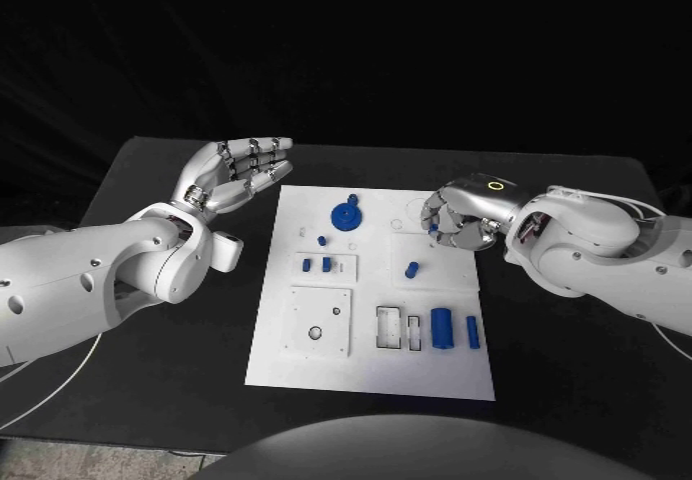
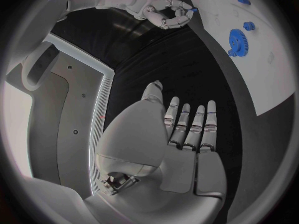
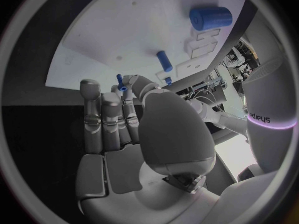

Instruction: Assemble the parts on the task board

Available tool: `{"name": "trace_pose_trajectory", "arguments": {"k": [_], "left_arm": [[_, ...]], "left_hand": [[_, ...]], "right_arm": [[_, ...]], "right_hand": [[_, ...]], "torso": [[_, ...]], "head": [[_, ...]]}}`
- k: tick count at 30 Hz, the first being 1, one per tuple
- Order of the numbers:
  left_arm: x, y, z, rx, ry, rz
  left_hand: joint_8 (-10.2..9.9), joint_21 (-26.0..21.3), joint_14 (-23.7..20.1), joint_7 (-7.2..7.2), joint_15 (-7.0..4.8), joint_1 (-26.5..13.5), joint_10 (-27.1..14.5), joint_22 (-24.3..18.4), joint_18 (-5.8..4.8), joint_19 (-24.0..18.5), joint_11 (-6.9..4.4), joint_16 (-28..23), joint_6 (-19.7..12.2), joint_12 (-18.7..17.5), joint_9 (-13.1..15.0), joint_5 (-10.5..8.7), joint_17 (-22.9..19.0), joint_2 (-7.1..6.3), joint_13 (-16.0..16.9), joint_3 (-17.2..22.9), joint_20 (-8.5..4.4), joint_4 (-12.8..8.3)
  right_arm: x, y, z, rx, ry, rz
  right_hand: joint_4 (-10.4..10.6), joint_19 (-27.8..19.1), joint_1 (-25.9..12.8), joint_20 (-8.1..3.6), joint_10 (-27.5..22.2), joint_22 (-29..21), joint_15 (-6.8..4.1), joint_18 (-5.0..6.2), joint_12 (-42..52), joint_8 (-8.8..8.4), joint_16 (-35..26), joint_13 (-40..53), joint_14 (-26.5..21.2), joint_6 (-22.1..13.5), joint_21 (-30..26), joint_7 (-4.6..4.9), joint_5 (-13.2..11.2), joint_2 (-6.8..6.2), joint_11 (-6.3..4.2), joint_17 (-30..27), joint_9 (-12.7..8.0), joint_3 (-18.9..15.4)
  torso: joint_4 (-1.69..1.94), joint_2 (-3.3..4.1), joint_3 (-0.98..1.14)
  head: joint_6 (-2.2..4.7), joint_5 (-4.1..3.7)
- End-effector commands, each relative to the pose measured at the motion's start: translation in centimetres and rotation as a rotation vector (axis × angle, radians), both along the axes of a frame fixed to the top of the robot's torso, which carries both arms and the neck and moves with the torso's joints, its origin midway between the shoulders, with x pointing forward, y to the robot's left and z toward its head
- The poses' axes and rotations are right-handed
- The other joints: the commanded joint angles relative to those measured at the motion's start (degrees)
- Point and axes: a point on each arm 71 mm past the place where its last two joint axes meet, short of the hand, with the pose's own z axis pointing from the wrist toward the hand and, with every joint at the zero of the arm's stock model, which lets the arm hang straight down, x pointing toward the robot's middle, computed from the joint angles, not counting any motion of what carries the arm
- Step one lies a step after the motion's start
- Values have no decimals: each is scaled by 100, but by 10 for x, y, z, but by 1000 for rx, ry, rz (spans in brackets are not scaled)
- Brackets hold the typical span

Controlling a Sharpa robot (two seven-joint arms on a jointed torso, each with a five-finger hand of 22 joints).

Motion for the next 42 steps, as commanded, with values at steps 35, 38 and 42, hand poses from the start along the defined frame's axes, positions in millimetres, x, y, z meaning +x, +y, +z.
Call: {"name": "trace_pose_trajectory", "arguments": {"k": [35, 38, 42], "left_arm": [[-2, -11, -7, -18, 27, -41], [-3, -10, -7, -19, 29, -40], [-3, -10, -6, -20, 31, -40]], "left_hand": [[32, 15, 5, 18, -18, 90, 48, -46, -117, 58, 33, 26, 39, 39, 3, 47, -5, 95, 5, -6, -12, 27], [33, 14, 4, 20, -17, 93, 49, -49, -117, 57, 36, 26, 45, 40, 3, 46, -6, 106, 5, -3, -12, 28], [33, 14, 4, 20, -17, 93, 49, -49, -117, 57, 36, 26, 45, 40, 3, 46, -6, 106, 5, -3, -12, 28]], "right_arm": [[-41, 138, -32, -37, 121, 311], [-43, 142, -37, -45, 121, 321], [-46, 144, -42, -57, 112, 333]], "right_hand": [[49, 80, -55, 44, 346, 418, 18, -59, -272, -321, 311, -202, 202, -26, 329, 11, -447, -15, -231, 214, -185, -28], [47, 84, -52, 44, 352, 420, 17, -60, -273, -327, 318, -203, 206, -25, 337, 10, -448, -19, -232, 219, -189, -28], [44, 79, -49, 43, 358, 417, 16, -57, -277, -338, 297, -206, 193, -27, 323, 10, -448, -26, -233, 191, -196, -29]], "torso": [[116, -73, -5], [101, -67, -14], [91, -63, -24]], "head": [[0, 222], [0, 234], [0, 271]]}}
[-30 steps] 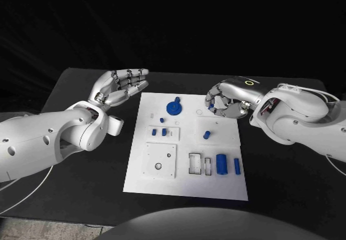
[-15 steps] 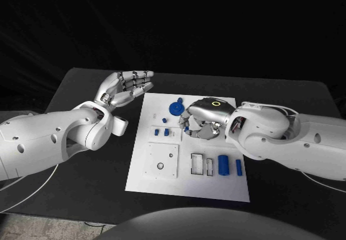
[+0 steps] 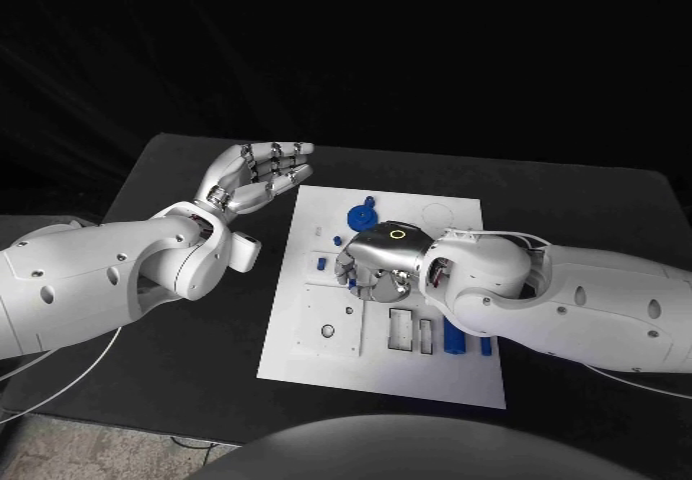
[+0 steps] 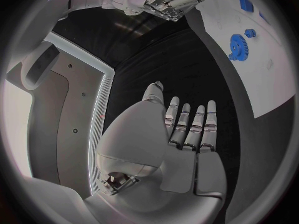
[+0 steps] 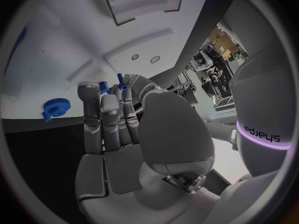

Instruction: Assemble the parts on the task board

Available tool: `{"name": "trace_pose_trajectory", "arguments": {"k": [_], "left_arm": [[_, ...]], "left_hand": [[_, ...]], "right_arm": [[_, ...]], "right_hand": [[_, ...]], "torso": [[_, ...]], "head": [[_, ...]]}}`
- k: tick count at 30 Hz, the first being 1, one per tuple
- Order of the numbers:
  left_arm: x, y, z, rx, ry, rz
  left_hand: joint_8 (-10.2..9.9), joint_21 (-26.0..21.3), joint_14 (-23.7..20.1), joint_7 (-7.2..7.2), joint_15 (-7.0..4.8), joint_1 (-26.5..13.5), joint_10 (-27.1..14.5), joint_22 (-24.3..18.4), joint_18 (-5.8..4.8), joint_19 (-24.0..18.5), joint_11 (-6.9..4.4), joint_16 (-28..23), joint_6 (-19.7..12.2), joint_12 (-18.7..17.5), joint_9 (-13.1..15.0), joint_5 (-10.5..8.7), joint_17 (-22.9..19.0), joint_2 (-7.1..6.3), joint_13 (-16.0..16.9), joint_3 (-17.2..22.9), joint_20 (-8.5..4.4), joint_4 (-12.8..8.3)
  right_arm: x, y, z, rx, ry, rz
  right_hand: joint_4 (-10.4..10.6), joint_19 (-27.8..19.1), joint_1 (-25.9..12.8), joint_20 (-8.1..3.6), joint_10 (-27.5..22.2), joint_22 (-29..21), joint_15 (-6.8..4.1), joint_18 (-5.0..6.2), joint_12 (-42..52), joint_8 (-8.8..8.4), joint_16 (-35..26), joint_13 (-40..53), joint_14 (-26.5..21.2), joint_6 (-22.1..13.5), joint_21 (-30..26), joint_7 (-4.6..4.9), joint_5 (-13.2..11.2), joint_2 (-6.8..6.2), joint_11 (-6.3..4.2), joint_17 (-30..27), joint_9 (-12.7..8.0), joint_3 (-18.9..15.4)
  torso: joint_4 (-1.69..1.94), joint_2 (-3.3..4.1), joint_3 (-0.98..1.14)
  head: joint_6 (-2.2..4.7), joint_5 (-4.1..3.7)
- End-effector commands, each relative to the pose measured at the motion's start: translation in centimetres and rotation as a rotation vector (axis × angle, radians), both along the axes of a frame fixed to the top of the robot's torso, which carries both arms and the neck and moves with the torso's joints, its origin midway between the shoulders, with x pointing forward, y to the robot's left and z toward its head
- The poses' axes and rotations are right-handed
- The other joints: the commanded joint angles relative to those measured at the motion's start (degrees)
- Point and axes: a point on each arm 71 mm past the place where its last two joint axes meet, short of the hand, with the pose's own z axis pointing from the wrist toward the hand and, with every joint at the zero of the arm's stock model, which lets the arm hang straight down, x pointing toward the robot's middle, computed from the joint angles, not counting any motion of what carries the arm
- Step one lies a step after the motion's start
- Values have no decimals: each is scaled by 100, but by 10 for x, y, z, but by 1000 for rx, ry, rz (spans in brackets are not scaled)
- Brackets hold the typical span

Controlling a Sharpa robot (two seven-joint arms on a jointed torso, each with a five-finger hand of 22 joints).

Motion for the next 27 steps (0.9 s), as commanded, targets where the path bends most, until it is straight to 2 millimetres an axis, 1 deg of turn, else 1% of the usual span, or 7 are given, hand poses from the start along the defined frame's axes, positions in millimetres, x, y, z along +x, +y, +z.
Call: {"name": "trace_pose_trajectory", "arguments": {"k": [1, 4, 5, 7, 18, 22, 27], "left_arm": [[-1, -2, 0, -13, 7, -19], [-1, -2, 0, -13, 10, -21], [-1, -2, 0, -13, 11, -22], [-1, -2, 0, -13, 13, -24], [0, 0, -1, -11, 20, -24], [0, 0, -1, -10, 21, -25], [0, 0, -1, -10, 24, -26]], "left_hand": [[33, 14, 8, 1, -17, 27, 31, -6, -118, 38, 18, 28, 30, 10, 5, 26, -4, 41, 8, -2, 8, 28], [34, 14, 13, 2, -16, 29, 34, -8, -119, 38, 20, 30, 35, 11, 6, 26, -3, 46, 8, -1, 8, 28], [34, 14, 17, 3, -15, 30, 34, -9, -119, 38, 21, 32, 36, 11, 6, 26, -3, 50, 8, 1, 8, 28], [34, 14, 15, 3, -15, 31, 34, -10, -119, 38, 22, 32, 37, 11, 6, 26, -3, 52, 8, 2, 8, 28], [34, 14, 23, 5, -13, 37, 41, -14, -119, 41, 25, 37, 36, 16, 6, 27, -2, 61, 9, 5, 8, 27], [35, 15, 26, 5, -12, 38, 50, -15, -119, 42, 27, 38, 43, 24, 6, 27, -2, 64, 10, 6, 8, 27], [36, 16, 37, 6, -11, 42, 54, -17, -119, 45, 31, 44, 49, 26, 7, 27, -1, 70, 11, 7, 8, 26]], "right_arm": [[-3, 2, -5, -44, -35, 25], [-5, 2, -7, -47, -38, 28], [-5, 1, -7, -48, -38, 28], [-6, 0, -8, -50, -38, 26], [-15, -9, -16, -35, -23, 10], [-16, -8, -18, -34, -17, 11], [-18, -7, -21, -32, -10, 14]], "right_hand": [[19, 38, -48, 1, 174, 419, -3, -57, 7, -35, -5, 6, 24, 41, 3, -15, -30, -27, -131, -28, -9, -3], [19, 38, -49, 1, 175, 419, -3, -57, 7, -36, -8, 6, 22, 40, 3, -15, -30, -28, -131, -32, -10, -3], [19, 38, -49, 1, 177, 419, -3, -57, 7, -38, -8, 5, 21, 41, 4, -15, -30, -29, -131, -32, -11, -3], [19, 38, -49, 1, 177, 419, -3, -57, 7, -38, -8, 5, 21, 41, 4, -15, -30, -29, -131, -33, -11, -3], [19, -10, -52, 3, 199, 397, 0, -42, -12, -74, -79, -10, -40, 51, -92, -13, -25, -49, -130, -112, -37, -2], [21, -11, -53, 4, 205, 398, 0, -43, -14, -80, -77, -12, -42, 54, -87, -13, -27, -50, -130, -110, -41, -1], [27, -25, -59, 5, 218, 393, 2, -40, -22, -93, -90, -18, -57, 67, -108, -14, -49, -53, -130, -126, -51, -2]], "torso": [[-14, 8, -21], [-8, 1, -15], [-4, 0, -18], [7, -6, -15], [-18, -5, -20], [-10, -8, -23], [0, -6, -16]], "head": [[0, 48], [0, 63], [0, 66], [0, 78], [0, 190], [0, 194], [0, 217]]}}
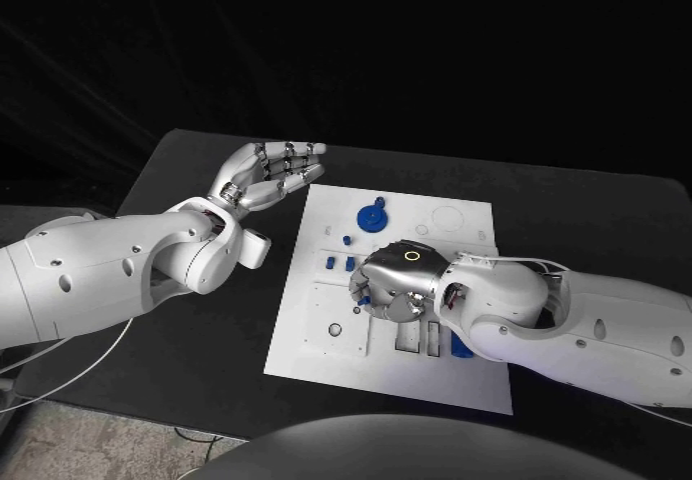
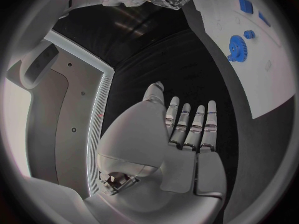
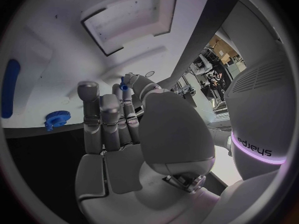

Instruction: Assemble the parts on the task board

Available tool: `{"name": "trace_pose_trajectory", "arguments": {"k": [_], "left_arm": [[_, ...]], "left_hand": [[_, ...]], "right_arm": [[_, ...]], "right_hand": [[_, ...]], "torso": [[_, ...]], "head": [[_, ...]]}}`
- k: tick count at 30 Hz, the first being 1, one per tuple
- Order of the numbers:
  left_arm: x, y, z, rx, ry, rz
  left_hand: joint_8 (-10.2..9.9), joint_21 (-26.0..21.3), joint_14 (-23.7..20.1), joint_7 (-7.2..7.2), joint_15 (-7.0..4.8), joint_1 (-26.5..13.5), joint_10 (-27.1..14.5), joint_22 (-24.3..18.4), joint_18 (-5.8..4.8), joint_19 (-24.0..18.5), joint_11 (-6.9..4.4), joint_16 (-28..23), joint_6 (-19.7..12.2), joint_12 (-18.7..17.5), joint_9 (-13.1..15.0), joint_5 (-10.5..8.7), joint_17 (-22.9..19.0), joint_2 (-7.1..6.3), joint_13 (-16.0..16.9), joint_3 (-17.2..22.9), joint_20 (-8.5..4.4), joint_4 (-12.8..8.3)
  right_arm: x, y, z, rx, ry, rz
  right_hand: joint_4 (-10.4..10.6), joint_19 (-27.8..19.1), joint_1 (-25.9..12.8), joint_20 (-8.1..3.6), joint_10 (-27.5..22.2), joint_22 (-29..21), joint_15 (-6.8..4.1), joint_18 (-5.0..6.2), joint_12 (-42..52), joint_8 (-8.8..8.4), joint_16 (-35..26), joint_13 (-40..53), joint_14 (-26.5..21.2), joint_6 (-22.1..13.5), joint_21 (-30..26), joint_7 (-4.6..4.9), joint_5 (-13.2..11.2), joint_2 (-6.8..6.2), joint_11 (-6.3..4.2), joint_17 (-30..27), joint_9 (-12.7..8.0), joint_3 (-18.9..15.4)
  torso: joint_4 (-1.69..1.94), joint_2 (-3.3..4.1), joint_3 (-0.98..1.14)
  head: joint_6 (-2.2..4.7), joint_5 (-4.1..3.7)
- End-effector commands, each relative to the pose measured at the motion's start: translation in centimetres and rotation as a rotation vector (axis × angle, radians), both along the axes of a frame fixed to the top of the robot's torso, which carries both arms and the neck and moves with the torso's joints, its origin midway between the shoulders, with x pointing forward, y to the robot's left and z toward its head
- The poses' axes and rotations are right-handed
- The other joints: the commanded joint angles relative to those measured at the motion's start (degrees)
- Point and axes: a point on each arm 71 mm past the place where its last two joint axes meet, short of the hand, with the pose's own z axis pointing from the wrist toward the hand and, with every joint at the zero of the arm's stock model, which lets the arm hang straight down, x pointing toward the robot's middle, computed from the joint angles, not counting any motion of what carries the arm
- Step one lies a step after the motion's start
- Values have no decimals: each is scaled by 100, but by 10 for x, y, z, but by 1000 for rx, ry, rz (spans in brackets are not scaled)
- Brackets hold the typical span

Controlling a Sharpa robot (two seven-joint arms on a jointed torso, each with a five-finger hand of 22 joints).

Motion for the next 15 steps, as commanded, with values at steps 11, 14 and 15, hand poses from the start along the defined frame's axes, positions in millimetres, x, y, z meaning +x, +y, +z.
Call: {"name": "trace_pose_trajectory", "arguments": {"k": [11, 14, 15], "left_arm": [[0, -1, 0, -8, 11, -21], [0, -2, -1, -8, 12, -23], [0, -2, -1, -8, 13, -23]], "left_hand": [[37, 17, 43, 6, -10, 24, 37, -7, -59, 48, 14, 21, 51, 28, 8, 26, 1, 52, 7, 9, 8, 26], [38, 19, 52, 8, -8, 29, 43, -12, -60, 53, 18, 27, 53, 31, 8, 25, 2, 60, 8, 11, 8, 26], [38, 19, 52, 8, -8, 29, 43, -12, -60, 53, 18, 27, 53, 31, 8, 25, 2, 60, 8, 11, 8, 26]], "right_arm": [[-2, 2, -4, -16, 0, 5], [-2, 2, -5, -17, 2, 5], [-2, 2, -5, -16, 1, 5]], "right_hand": [[31, -34, -24, 6, 156, 387, 1, -38, 5, -50, -39, -5, -69, 72, -42, 1, -60, -17, -93, -13, -18, 2], [31, -34, -24, 6, 156, 387, 1, -38, 5, -50, -39, -5, -69, 72, -42, 1, -60, -17, -93, -13, -18, 2], [31, -34, -24, 6, 156, 387, 1, -38, 5, -50, -39, -5, -69, 72, -42, 1, -60, -17, -93, -13, -18, 2]], "torso": [[-2, -6, -6], [-3, -4, -6], [-3, -2, -4]], "head": [[0, 49], [0, 53], [0, 55]]}}
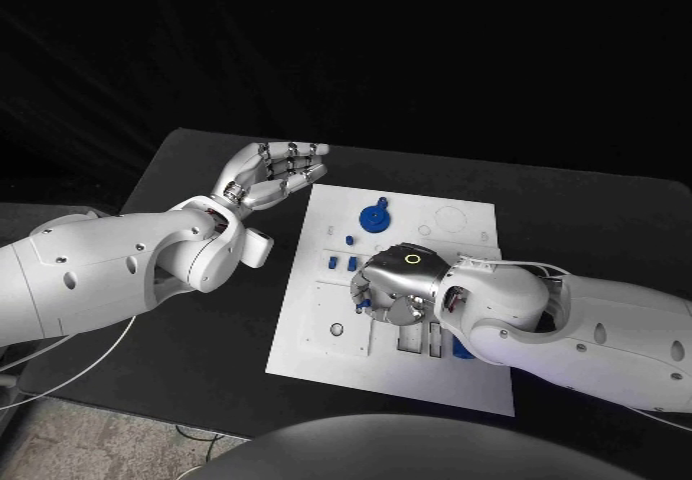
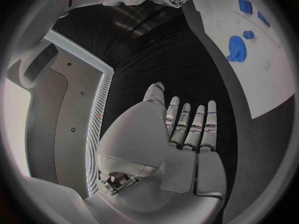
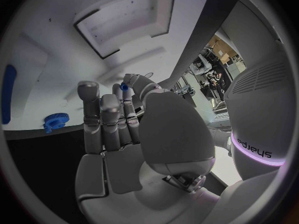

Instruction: Assemble the parts on the task board

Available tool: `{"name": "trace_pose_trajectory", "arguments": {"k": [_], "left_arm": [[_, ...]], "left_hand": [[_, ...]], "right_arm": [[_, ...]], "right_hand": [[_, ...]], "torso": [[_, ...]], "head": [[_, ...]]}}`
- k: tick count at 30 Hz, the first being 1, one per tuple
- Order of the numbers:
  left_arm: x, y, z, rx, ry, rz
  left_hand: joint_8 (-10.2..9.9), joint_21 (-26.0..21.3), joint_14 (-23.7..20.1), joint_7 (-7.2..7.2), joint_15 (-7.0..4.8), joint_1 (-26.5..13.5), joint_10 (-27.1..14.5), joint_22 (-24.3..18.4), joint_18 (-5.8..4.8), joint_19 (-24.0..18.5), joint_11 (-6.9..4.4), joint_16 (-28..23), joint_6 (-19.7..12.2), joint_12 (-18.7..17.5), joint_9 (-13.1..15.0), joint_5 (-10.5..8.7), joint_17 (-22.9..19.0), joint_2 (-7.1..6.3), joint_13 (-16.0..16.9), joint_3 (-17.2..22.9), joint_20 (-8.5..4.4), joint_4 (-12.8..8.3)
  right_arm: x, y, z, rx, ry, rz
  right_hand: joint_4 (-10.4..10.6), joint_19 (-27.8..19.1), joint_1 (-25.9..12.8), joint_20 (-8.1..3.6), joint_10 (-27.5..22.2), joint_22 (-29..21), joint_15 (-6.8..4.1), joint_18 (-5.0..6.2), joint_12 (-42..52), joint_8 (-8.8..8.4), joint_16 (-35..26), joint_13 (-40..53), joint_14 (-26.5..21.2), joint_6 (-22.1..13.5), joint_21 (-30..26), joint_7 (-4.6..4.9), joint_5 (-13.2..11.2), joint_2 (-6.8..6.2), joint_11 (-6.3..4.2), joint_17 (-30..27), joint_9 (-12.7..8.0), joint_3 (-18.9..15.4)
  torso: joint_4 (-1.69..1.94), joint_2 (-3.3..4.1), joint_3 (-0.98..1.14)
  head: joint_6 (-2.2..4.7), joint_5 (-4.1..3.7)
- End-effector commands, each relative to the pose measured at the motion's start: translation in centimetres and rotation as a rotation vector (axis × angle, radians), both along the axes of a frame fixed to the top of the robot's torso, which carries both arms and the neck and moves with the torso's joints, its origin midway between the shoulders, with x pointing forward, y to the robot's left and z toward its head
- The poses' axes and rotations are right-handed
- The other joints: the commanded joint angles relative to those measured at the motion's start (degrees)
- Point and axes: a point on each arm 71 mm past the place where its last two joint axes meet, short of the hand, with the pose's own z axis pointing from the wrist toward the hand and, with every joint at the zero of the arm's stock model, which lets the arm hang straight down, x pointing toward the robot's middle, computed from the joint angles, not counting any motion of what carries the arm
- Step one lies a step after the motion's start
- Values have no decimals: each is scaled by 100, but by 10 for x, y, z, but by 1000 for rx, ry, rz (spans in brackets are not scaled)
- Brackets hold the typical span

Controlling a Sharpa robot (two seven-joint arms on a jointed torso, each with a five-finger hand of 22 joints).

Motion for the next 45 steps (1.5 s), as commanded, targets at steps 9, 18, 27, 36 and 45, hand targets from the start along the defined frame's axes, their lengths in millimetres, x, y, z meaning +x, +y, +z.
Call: {"name": "trace_pose_trajectory", "arguments": {"k": [9, 18, 27, 36, 45], "left_arm": [[0, -3, 0, -8, 11, -24], [1, -4, -1, -7, 15, -27], [1, -4, -1, -7, 18, -29], [2, -5, -2, -6, 21, -31], [2, -5, -2, -6, 23, -32]], "left_hand": [[38, 20, 58, -12, -6, 10, 25, -7, -61, 36, 0, 30, 33, 33, 8, 26, 3, 43, 9, 12, -13, 26], [39, 22, 60, -9, -4, 13, 29, -11, -62, 41, 5, 33, 34, 34, 8, 26, 3, 53, 9, 15, -13, 27], [38, 25, 68, -5, -1, 15, 33, -16, -62, 48, 14, 38, 33, 36, 8, 25, 3, 67, 9, 18, -12, 30], [38, 25, 68, -4, -1, 15, 33, -16, -62, 48, 15, 38, 33, 36, 8, 25, 3, 68, 9, 18, -12, 30], [38, 29, 70, 1, 1, 14, 36, -21, -63, 56, 25, 41, 32, 37, 8, 18, 3, 80, 9, 19, -12, 33]], "right_arm": [[-1, -1, -1, -14, -6, -3], [-4, 2, 0, -13, -4, 6], [-4, 2, 0, -18, -2, 8], [-4, 2, -1, -36, 7, 7], [-5, -1, 0, -58, 14, -2]], "right_hand": [[46, -52, -12, 6, 127, 381, -2, -33, 28, -37, -57, 0, -45, 70, -49, -6, -43, 18, -86, -29, -21, 6], [109, -56, -80, -12, 234, 381, -40, -30, 96, -51, -44, 40, -44, 220, -34, -66, 79, 34, -145, -38, -40, -37], [140, -63, -117, -29, 233, 376, -58, -27, 114, -122, -58, 63, -54, 244, -53, -83, 246, 33, -165, -68, -89, -39], [138, -86, -116, -35, 224, 364, -61, -19, 122, -186, -98, 76, -81, 223, -109, -81, 273, 19, -169, -118, -134, -31], [243, -151, -240, -25, 225, 332, -43, -7, 132, -287, -202, 96, -152, 265, -241, -80, 392, 37, -154, -234, -231, -31]], "torso": [[6, -3, -1], [8, -5, 0], [2, -7, -2], [-3, -12, -1], [0, -12, -2]], "head": [[0, 0], [0, 13], [0, 30], [0, 34], [0, 15]]}}
